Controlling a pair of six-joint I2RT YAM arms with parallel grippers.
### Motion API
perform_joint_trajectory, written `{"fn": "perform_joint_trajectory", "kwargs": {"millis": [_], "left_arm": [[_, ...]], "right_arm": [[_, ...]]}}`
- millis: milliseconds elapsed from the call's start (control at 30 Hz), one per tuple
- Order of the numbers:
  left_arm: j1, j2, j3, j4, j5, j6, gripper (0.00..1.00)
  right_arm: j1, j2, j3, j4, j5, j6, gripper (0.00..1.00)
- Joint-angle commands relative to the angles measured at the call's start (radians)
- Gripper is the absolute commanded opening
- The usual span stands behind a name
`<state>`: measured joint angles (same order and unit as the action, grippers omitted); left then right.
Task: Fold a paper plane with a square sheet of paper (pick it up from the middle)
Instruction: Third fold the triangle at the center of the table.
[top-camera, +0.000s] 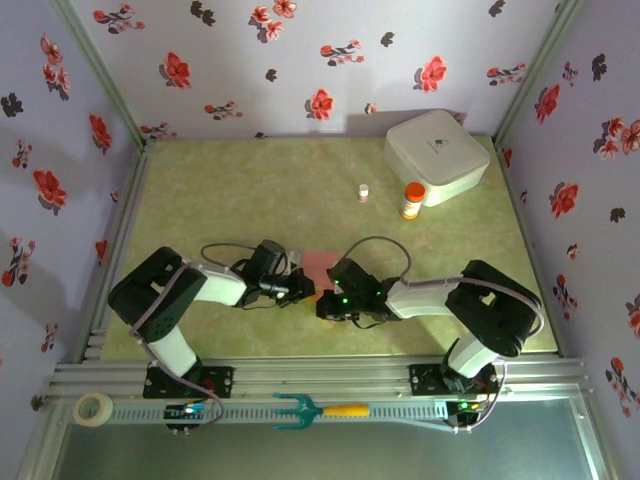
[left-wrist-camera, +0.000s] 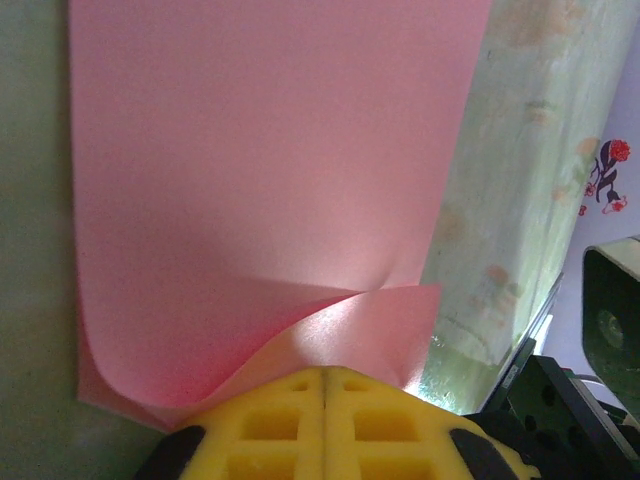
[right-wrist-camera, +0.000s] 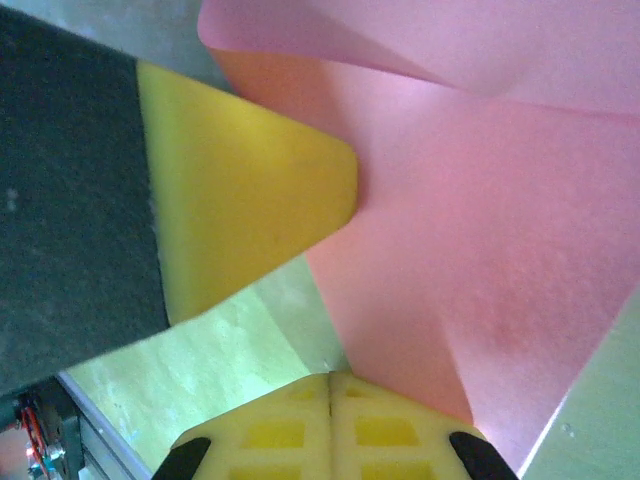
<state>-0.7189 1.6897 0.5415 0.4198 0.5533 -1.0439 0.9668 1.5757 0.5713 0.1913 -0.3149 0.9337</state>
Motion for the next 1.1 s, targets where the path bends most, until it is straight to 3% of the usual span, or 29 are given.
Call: {"fn": "perform_joint_trajectory", "kwargs": {"millis": [0,300,600,867,1067], "left_arm": [[0.007,0.05,-0.015,-0.062,-0.037,0.003,0.0],[0.007,0.048,-0.017,-0.062,-0.039,-0.001,0.0],[0.007,0.029,-0.026,-0.041,-0.043,-0.004,0.0],[0.007,0.022,-0.032,-0.031,-0.05,-0.005,0.0],[0.007,0.023,-0.032,-0.024,-0.047,-0.003,0.0]], "right_arm": [[-0.003,-0.031,-0.058,-0.029,-0.011,0.028,0.05],[-0.006,-0.108,-0.193,0.061,-0.044,0.077,0.06],[-0.012,-0.316,-0.08,-0.164,0.014,0.069,0.05],[-0.041,-0.091,0.087,-0.153,0.007,0.067,0.04],[-0.051,-0.006,0.098,-0.116,0.018,0.089,0.03]]}}
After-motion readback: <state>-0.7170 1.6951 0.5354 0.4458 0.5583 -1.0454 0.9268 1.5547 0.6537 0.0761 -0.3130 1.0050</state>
